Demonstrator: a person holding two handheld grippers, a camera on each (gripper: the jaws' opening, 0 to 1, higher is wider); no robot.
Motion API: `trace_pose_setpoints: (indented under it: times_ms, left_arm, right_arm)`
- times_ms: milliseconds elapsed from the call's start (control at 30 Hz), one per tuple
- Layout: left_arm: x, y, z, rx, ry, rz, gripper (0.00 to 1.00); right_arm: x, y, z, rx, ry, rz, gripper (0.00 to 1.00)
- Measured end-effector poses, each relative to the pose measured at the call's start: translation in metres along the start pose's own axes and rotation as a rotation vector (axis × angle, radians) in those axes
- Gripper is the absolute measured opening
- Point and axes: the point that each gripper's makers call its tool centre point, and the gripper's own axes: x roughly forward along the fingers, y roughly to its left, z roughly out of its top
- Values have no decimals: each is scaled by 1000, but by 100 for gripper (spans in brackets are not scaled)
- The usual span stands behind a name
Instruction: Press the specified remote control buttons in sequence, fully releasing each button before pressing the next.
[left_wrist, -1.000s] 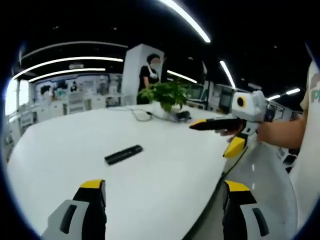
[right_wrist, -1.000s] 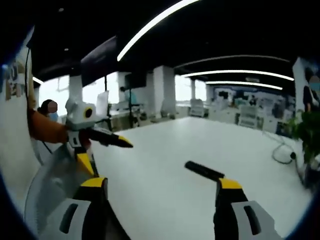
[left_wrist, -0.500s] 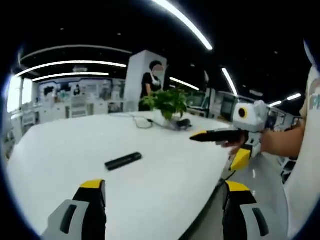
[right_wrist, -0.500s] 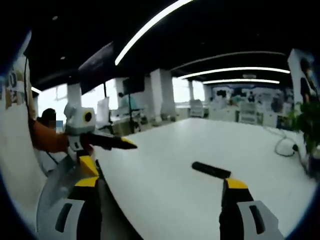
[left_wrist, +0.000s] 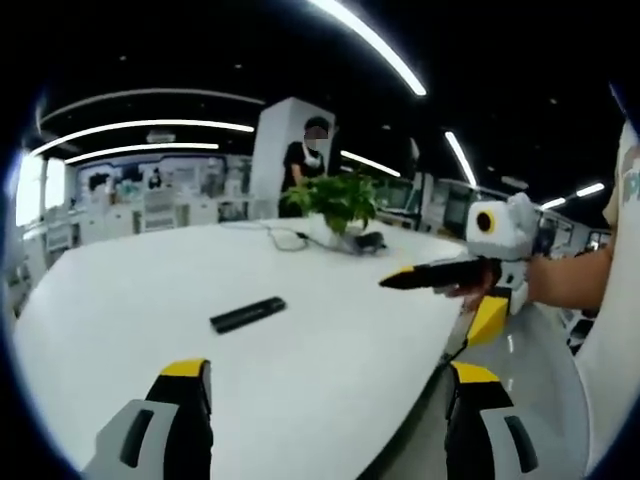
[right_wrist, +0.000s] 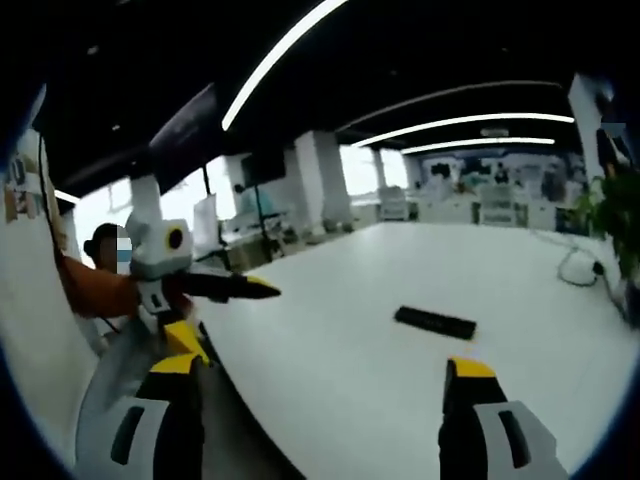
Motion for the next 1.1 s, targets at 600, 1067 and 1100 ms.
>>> trace_pose_setpoints:
  times_ms: [600, 1067, 1100]
  left_arm:
    - [0, 4, 2, -17, -43, 16, 100]
    - [0, 2, 1, 1, -42, 12, 100]
    - [0, 2, 1, 7, -43, 12, 100]
  right_arm:
    - [-1, -3, -4, 14, 4, -29, 95]
    - [-2, -4, -2, 31, -19, -29, 92]
    - [-2, -4, -2, 22, -14, -34, 93]
